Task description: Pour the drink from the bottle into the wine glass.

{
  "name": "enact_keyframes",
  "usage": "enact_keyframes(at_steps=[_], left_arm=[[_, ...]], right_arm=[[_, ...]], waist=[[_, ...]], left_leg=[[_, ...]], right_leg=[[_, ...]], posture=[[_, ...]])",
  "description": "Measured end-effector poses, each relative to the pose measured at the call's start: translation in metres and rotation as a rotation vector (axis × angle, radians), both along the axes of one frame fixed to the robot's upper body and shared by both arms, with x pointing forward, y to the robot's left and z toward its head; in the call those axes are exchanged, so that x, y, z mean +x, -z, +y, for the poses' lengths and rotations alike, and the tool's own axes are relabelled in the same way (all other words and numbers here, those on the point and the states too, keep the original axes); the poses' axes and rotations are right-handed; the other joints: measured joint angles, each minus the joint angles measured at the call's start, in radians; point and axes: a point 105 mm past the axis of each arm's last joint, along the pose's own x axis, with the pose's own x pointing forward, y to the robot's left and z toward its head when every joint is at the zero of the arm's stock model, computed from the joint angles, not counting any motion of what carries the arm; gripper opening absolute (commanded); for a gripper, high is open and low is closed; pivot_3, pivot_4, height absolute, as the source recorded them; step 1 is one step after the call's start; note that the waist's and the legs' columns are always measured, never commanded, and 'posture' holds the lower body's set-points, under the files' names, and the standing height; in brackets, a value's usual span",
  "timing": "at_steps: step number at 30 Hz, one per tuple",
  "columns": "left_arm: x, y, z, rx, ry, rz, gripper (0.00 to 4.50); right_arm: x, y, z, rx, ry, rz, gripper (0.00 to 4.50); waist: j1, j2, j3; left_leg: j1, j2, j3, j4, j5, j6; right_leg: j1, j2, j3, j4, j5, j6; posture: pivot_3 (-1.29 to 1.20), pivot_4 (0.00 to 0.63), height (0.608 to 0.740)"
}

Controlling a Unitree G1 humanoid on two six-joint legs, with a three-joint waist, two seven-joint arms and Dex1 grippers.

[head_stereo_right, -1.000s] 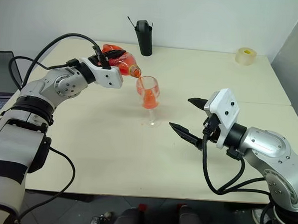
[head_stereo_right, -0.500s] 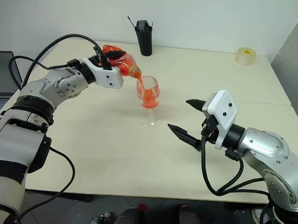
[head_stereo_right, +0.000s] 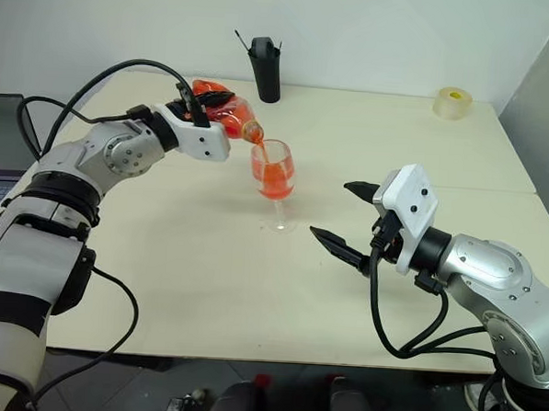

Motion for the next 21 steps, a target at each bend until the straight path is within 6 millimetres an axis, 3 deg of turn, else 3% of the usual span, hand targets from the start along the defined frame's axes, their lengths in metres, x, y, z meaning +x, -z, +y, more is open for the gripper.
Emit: enact_keyframes(at_steps=[21], left_arm=[[0.0011, 0.0012, -0.0005, 0.034, -0.008, -0.022, 0.76]], right_arm=[[0.0023, -0.0014, -0.0018, 0.000, 0.023, -0.009, 4.50]], waist=[[0.000, 0.000, 0.000]], left_leg=[[0.000, 0.000, 0.000, 0.000, 0.000, 0.000]], right_leg=[[0.000, 0.000, 0.000, 0.000, 0.000, 0.000]], posture=[[0.00, 0.150, 0.740]])
